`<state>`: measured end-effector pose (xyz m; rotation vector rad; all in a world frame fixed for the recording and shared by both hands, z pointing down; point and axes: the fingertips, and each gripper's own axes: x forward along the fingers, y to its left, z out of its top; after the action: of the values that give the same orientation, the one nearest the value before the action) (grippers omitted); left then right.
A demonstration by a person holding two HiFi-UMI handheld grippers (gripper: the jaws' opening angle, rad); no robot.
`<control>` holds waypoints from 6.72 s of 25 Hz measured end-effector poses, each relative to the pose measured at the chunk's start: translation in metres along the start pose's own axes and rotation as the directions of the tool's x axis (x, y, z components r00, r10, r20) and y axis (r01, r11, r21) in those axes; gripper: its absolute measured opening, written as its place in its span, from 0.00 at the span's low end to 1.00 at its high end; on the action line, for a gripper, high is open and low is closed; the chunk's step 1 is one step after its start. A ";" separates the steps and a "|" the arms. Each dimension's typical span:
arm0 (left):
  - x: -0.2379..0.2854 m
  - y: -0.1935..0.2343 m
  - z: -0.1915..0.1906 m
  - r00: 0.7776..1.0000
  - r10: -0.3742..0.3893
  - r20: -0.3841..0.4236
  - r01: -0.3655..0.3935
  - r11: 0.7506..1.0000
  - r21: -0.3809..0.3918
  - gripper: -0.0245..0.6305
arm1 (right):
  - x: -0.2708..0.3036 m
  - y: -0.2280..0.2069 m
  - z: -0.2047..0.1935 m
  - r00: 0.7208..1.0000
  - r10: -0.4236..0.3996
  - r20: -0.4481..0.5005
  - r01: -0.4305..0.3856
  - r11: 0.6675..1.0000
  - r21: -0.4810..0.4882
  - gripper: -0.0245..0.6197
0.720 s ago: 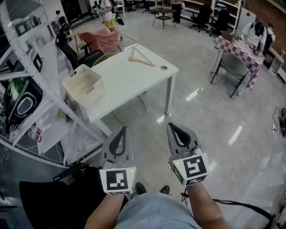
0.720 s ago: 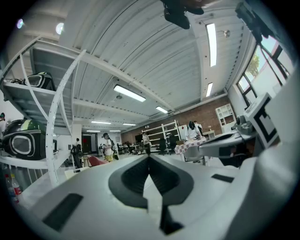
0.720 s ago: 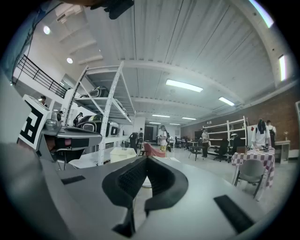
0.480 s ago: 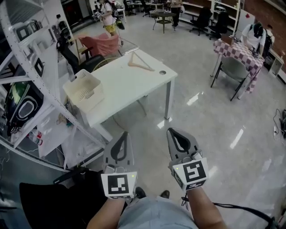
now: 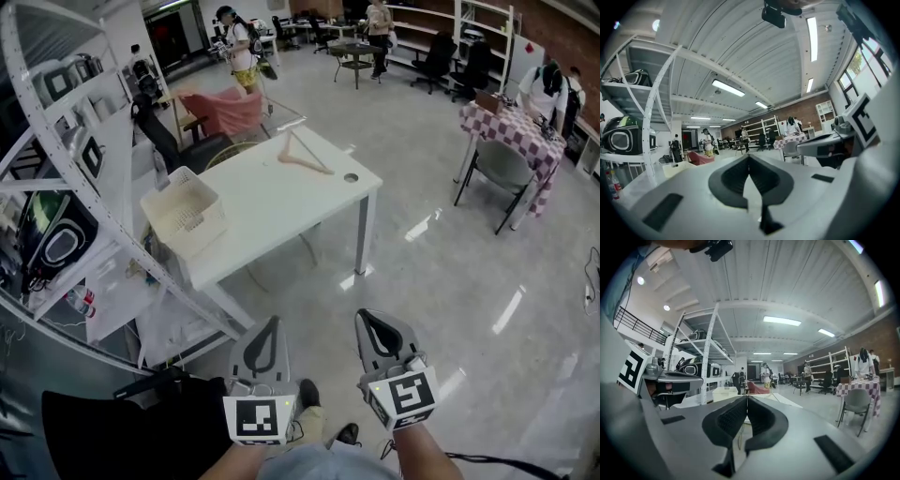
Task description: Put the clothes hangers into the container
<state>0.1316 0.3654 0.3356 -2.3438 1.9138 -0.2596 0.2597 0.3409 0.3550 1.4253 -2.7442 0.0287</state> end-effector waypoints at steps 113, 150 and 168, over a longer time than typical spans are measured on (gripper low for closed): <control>0.645 0.335 -0.126 0.948 0.211 -0.240 -0.261 0.944 -0.203 0.06 | 0.767 -0.224 -0.114 0.842 0.367 -0.394 -0.402 0.916 -0.007 0.21; 0.635 0.354 -0.177 0.909 0.242 -0.339 -0.336 0.907 -0.256 0.06 | 0.795 -0.236 -0.189 0.741 0.323 -0.588 -0.386 0.922 0.020 0.21; 0.561 0.358 -0.073 0.888 0.438 -0.139 -0.452 0.887 -0.095 0.06 | 0.739 -0.197 -0.011 0.845 0.442 -0.300 -0.450 0.892 0.045 0.21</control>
<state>-0.1179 -0.2546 0.3768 -1.9055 2.5208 -0.2385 -0.0026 -0.3758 0.4034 0.6695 -2.7242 0.2087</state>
